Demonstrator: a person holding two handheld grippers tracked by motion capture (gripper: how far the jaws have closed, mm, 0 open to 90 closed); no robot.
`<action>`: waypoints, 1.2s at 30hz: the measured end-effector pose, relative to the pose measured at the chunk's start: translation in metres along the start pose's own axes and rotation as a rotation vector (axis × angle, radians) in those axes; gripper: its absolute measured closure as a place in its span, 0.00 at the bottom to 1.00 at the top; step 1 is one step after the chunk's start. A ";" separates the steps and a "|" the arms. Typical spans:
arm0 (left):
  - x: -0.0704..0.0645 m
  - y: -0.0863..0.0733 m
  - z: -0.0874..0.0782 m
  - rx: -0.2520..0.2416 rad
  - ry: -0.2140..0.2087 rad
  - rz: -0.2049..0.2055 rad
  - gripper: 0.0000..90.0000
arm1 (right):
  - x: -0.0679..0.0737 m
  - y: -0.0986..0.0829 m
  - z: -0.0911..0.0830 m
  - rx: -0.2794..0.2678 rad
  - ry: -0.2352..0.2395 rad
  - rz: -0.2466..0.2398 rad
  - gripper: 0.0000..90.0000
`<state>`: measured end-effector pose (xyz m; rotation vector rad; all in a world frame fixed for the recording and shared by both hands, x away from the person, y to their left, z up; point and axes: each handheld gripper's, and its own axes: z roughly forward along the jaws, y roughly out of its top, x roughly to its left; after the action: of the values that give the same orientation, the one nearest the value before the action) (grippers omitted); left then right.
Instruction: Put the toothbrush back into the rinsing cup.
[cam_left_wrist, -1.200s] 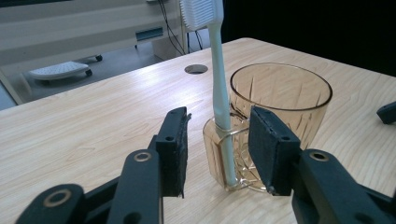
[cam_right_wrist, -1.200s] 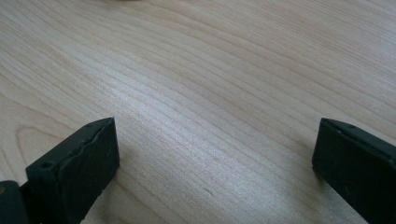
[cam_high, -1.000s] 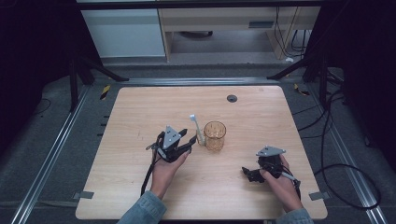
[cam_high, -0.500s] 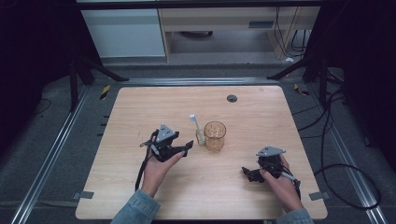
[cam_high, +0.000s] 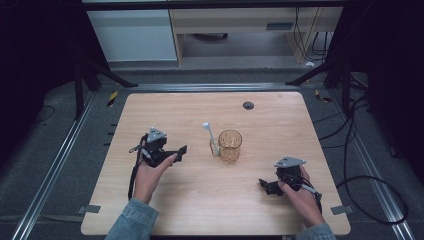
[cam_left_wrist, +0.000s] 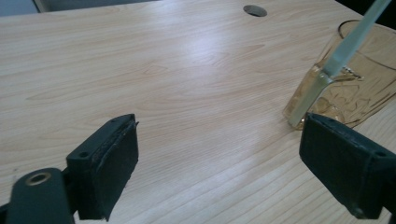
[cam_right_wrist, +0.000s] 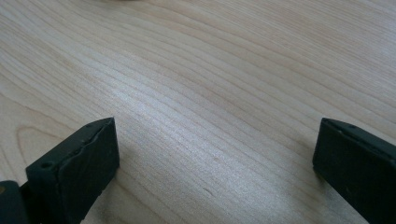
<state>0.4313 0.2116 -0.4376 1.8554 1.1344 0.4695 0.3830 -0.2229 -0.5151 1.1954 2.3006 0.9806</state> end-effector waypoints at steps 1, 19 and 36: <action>0.004 0.000 -0.002 -0.001 0.003 0.001 0.11 | 0.000 0.000 0.000 0.000 0.000 0.000 0.01; 0.063 -0.025 -0.002 0.139 0.109 0.002 0.09 | 0.000 0.000 0.000 0.000 -0.001 0.002 0.01; 0.094 -0.047 0.003 0.261 0.228 0.034 0.08 | 0.000 0.000 0.000 -0.001 0.000 0.001 0.01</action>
<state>0.4573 0.2993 -0.4896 2.0878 1.3714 0.5871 0.3828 -0.2226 -0.5150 1.1964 2.2996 0.9815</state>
